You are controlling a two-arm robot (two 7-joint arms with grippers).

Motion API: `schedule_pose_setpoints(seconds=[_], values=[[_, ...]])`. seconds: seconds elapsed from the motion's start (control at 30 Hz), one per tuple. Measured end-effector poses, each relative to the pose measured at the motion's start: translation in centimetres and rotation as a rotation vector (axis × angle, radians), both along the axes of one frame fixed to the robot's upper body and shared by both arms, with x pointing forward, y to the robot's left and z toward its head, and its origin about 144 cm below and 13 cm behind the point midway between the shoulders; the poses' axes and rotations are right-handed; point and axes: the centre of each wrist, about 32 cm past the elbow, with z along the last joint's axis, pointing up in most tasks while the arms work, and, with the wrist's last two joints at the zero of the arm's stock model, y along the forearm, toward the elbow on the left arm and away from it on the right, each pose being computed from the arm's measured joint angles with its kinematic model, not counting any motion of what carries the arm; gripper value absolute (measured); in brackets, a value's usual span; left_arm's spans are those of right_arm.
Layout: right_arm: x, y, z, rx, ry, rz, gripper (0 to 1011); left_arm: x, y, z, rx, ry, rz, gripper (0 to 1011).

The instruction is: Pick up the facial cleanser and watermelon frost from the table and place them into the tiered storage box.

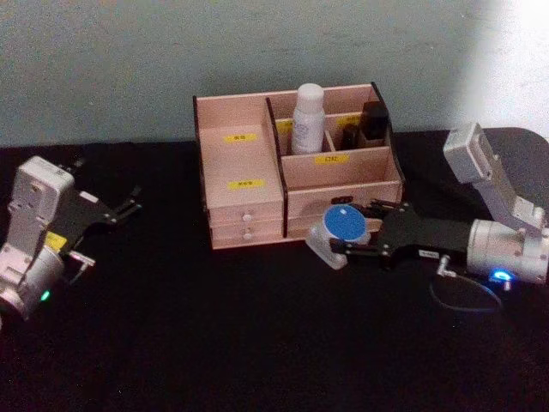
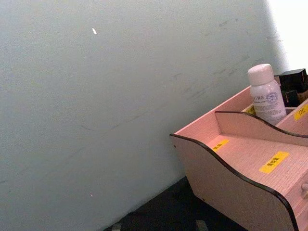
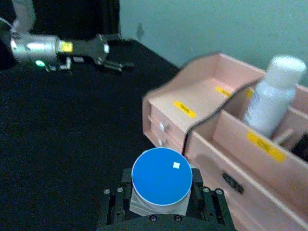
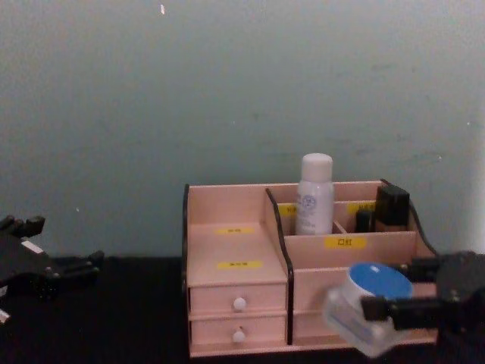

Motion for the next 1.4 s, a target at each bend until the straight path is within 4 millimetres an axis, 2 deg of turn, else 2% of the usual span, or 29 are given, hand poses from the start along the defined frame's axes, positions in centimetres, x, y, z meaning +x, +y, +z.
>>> schedule_pose_setpoints(seconds=[0.57,0.87,1.4], values=[[3.4,3.8,1.6,0.042,-0.078,0.053,729,0.0,0.0,0.0,0.0,0.0,0.0,1001],[5.7,6.1,2.3,0.031,-0.068,0.051,729,0.0,0.0,0.0,0.0,0.0,0.0,1001],[8.3,9.4,3.4,-0.013,-0.075,0.008,729,0.0,0.0,0.0,0.0,0.0,0.0,1001]])
